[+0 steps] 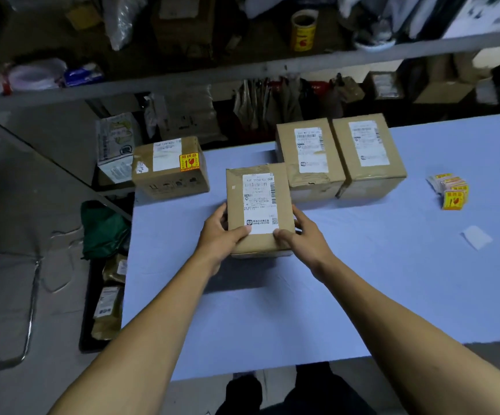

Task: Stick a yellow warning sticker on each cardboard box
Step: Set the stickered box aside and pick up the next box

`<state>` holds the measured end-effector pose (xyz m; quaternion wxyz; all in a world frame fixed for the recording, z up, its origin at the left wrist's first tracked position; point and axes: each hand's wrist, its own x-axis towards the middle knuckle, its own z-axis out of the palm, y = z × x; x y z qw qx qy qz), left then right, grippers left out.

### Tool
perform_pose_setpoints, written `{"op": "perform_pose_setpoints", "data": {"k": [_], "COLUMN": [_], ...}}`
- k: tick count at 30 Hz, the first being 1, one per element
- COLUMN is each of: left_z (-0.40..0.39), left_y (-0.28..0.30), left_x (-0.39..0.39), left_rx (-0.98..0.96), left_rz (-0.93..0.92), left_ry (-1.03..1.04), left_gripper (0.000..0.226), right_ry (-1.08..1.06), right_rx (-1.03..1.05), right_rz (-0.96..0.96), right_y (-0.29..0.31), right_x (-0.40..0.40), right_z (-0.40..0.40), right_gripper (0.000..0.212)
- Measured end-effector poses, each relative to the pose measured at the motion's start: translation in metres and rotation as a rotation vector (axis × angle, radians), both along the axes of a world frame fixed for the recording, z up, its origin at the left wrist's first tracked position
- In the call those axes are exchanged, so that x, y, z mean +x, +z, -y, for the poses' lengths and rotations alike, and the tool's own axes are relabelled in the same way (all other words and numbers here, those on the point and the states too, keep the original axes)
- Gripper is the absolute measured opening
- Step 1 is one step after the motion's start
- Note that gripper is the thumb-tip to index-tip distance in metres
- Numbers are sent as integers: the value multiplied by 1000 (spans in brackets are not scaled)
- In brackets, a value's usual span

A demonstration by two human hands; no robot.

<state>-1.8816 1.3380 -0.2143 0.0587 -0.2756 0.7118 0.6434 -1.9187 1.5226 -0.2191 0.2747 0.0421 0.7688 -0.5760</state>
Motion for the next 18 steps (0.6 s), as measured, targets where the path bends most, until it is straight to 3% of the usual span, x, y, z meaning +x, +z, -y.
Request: {"op": "perform_pose_setpoints", "data": {"k": [3,6,13,18], "left_z": [-4,-3,-2,-26], "left_y": [1,1,4,11], "left_x": [15,33,70,86], "left_rx": [-4,10,-68,-77], "left_rz": [-6,-8,17,-14], "left_ry": [-49,-86,-89,-82], "left_gripper": [58,52,57,56], "right_ry": [-41,-49,-40,-29], "right_rx": [33,48,22,-23], "right_rz": [-26,-32,-22,-35], "right_y": [8,11,10,14], "right_x": [23,43,80,93], "right_z": [-5,-8,-3,-26], "right_gripper": [63,58,70,65]}}
